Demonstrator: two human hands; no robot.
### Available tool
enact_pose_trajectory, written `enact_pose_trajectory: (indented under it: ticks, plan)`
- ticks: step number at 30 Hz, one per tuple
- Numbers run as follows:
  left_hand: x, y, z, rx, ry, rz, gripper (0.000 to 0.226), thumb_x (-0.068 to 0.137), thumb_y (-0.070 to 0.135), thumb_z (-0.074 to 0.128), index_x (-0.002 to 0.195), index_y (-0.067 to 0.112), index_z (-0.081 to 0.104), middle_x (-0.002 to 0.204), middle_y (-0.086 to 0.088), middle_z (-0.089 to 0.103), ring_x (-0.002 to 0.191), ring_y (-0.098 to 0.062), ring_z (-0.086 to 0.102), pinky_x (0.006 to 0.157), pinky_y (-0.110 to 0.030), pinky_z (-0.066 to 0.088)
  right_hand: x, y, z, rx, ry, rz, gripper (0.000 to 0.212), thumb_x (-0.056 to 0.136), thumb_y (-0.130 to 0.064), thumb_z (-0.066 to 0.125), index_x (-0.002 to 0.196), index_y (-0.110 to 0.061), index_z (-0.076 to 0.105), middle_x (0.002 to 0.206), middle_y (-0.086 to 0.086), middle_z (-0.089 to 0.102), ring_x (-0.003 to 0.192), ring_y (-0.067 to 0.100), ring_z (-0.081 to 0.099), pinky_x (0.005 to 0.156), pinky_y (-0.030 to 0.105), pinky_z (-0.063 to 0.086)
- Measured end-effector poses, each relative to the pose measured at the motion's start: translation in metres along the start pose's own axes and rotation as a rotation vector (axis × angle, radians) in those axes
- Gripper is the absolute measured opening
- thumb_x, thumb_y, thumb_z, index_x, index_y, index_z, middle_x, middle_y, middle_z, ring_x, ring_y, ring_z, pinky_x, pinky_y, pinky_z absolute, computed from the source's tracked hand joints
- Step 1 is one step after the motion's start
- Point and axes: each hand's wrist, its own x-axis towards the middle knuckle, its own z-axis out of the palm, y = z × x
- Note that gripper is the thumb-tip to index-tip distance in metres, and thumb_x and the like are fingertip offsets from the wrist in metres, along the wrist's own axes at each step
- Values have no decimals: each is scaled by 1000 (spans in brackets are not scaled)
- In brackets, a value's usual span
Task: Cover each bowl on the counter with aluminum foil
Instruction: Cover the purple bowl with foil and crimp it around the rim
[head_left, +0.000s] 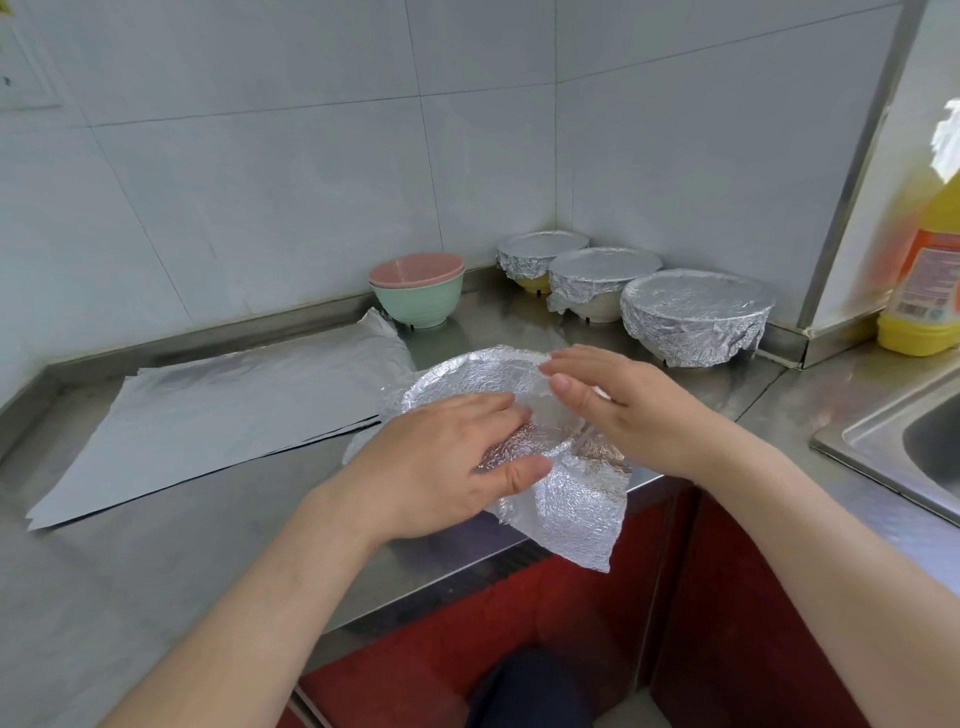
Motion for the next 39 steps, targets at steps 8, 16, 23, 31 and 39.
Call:
enact_pose_trajectory:
  ticks: [8,16,23,31,39]
  plan:
    - [-14,1,12,-236,423,113,26,82,49,64,83,25,75,79,13,62,79,-6,56,72,-25,46,-50,-7,9,127,178,68,56,80,-56,61,130,-33,57,127,-15,50,119,-1,45,96,12,33]
    - [-3,18,24,-264,515,112,24,84,42,64,79,21,75,72,10,63,70,-8,56,66,-27,46,-66,-8,38,198,330,208,45,90,-25,63,132,-32,51,115,-20,50,108,-9,48,90,19,42]
    - [9,31,28,-284,537,41,23,82,42,65,78,22,76,72,11,64,69,-8,58,64,-32,50,-54,-1,52,352,533,354,26,88,-14,62,112,-23,65,105,-12,66,101,5,59,88,25,47]
    - [19,41,30,-280,551,-51,17,80,37,68,74,23,75,68,10,63,66,-6,56,63,-32,49,-36,0,67,751,737,493,19,83,-12,68,81,-31,70,81,-11,71,77,8,63,74,27,50]
    - [29,51,33,-217,596,-136,18,77,37,66,69,22,73,64,6,62,62,-12,56,59,-32,48,-23,-8,89,585,842,473,13,95,-15,55,103,-21,63,102,-4,62,94,9,56,78,7,37]
